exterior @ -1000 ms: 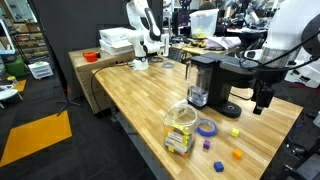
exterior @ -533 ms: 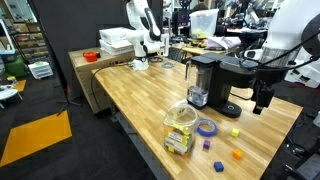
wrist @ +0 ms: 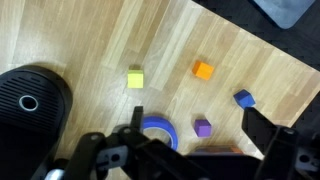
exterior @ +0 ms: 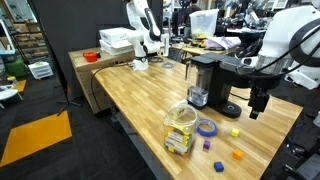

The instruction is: Pick up the yellow cube and put it in the bottle

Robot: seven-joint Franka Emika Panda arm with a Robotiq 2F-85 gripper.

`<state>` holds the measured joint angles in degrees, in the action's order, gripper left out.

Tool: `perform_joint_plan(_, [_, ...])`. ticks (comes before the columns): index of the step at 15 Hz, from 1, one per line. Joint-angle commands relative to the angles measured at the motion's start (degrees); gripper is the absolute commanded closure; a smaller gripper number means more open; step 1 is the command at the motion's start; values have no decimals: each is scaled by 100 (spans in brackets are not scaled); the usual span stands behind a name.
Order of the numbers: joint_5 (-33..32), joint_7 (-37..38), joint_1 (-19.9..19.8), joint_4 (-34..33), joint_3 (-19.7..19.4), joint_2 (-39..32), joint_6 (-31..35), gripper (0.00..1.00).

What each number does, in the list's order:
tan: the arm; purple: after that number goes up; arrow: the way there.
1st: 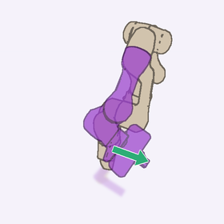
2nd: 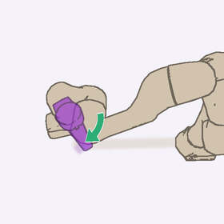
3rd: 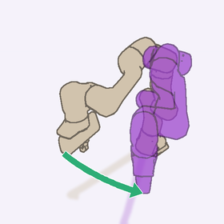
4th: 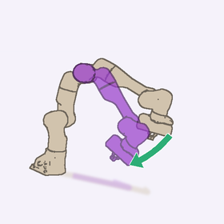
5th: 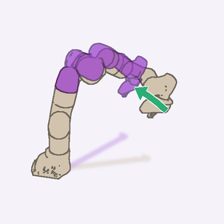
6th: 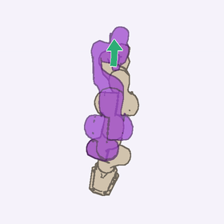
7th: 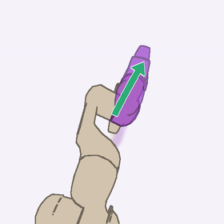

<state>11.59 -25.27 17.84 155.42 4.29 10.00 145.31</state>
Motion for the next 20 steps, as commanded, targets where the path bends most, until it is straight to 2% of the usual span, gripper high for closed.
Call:
perform_joint_plan(1, [396, -709, -86, -118, -69, -525, 438, 0])
perform_joint_plan(7, [654, -1877, -627, -338, 92, -1570, 944, 0])
perform_joint_plan(8, [452, -1527, -667, -176, 170, -1314, 833, 0])
perform_joint_plan(10, [424, -1631, -792, -277, 234, -1541, 894, 0])
perform_joint_plan(20, [405, -1652, -807, -332, 299, -1619, 1038, 0])
